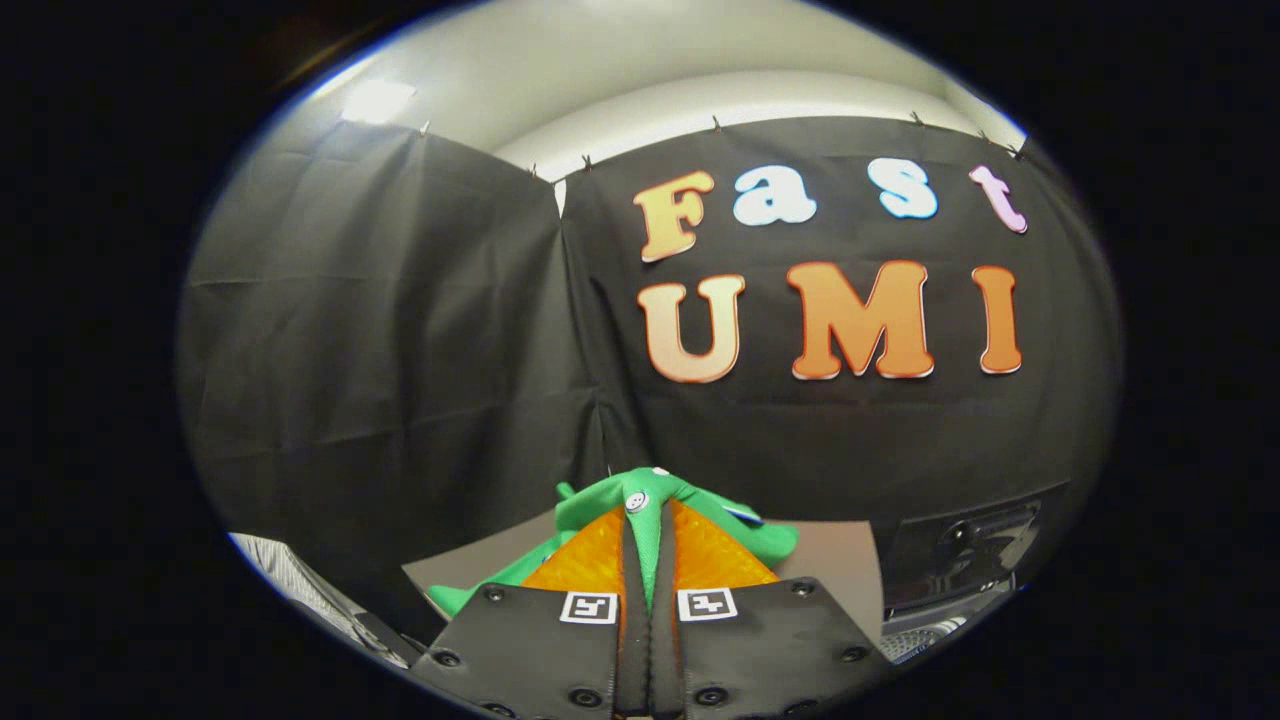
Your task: Put the clothes into the washing machine and then close the washing machine lid.
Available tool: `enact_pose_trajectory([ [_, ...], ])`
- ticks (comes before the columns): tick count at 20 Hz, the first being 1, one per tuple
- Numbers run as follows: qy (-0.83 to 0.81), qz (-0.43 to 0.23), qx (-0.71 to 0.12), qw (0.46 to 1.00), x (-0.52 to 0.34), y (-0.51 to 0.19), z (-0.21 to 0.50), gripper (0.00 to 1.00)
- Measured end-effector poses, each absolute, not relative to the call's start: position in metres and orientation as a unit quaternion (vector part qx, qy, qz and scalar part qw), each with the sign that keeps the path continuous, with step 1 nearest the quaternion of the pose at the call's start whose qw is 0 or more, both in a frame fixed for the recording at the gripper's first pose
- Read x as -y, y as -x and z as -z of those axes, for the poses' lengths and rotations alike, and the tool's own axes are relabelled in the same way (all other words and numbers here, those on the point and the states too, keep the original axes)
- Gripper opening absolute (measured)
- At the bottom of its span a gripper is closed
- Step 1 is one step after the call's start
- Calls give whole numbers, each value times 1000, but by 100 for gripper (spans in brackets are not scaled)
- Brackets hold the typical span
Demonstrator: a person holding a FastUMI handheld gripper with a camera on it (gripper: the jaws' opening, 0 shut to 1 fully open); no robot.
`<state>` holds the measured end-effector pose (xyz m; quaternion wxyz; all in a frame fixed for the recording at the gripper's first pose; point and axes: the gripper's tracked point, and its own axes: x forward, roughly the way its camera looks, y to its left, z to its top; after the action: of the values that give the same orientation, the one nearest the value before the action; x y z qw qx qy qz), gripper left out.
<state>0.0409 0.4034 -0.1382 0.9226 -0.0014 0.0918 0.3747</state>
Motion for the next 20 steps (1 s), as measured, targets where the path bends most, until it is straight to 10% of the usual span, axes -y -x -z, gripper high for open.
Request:
enact_pose_trajectory([
  [20,32,-318,-1,948,-176,-163,22,9],
])
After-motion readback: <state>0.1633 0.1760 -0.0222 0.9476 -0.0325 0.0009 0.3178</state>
